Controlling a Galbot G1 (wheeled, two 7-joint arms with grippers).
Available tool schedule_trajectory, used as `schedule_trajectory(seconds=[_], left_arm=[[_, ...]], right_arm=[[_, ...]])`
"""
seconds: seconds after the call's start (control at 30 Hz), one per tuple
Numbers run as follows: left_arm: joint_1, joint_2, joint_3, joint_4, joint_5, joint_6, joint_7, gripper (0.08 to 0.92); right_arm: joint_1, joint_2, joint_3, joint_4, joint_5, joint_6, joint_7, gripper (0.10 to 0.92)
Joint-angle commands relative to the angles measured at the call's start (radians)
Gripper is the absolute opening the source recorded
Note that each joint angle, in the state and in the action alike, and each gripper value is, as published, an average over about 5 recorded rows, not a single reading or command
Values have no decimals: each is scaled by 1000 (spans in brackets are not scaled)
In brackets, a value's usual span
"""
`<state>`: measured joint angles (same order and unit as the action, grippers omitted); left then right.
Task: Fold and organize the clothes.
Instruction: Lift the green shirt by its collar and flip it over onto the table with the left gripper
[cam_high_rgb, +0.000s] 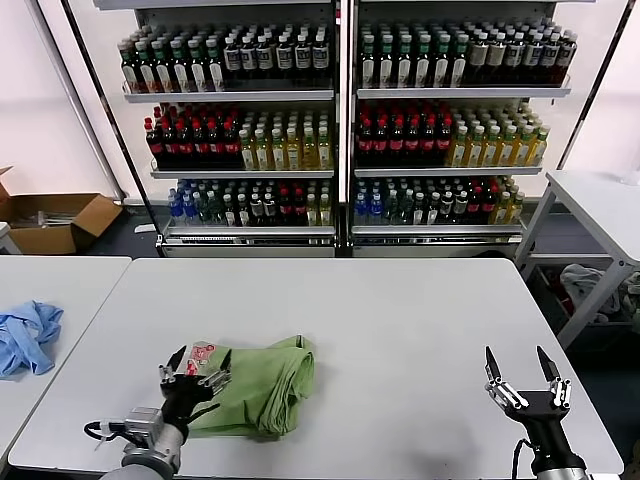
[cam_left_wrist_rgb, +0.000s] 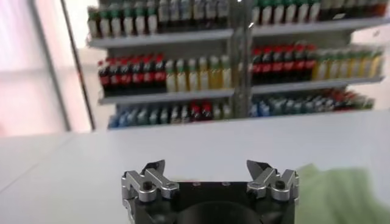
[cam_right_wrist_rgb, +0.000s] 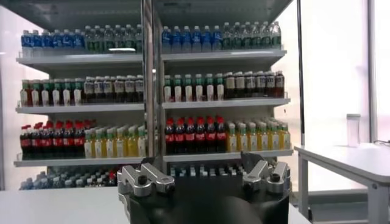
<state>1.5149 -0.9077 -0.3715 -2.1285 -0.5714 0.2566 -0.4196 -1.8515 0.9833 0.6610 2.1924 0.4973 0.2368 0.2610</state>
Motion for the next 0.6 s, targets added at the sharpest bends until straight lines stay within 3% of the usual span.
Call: schedule_trajectory(seconds=[0.03, 0.6], left_arm=[[63, 34, -165, 148, -151, 5, 38, 823], [73, 17, -124, 145, -213, -9, 160, 823]], right_arm=[[-2, 0, 2, 2, 0, -1, 0, 823], [1, -1, -2, -4, -1, -1, -1, 823]])
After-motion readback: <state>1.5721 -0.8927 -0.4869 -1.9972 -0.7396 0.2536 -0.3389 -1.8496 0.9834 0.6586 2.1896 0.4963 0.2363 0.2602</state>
